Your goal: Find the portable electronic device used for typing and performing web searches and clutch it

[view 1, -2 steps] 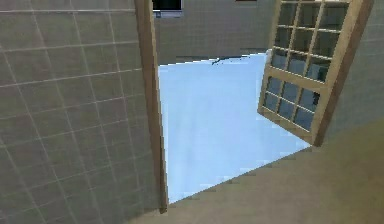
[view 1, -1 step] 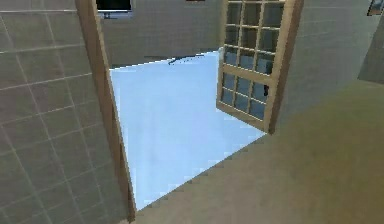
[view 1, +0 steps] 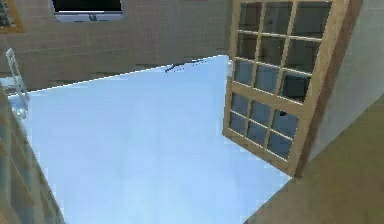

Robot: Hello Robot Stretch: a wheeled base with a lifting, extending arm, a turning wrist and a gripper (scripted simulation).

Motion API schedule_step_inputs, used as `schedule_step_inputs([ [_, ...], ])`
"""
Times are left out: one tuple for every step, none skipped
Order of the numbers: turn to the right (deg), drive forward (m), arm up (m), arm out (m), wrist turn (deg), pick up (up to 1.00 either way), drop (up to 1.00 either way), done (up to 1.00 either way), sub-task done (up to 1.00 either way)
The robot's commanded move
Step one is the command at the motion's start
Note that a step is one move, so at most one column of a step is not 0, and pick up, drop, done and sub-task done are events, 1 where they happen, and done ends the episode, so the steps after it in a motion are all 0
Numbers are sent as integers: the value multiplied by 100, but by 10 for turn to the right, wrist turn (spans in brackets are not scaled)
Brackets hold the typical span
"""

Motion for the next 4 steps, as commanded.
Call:
schedule_step_inputs([
  [450, 0, 0, 0, 0, 0, 0, 0, 0],
  [240, 0, 0, 0, 0, 0, 0, 0, 0],
  [0, 50, 0, 0, 0, 0, 0, 0, 0],
  [-120, 0, 0, 0, 0, 0, 0, 0, 0],
])
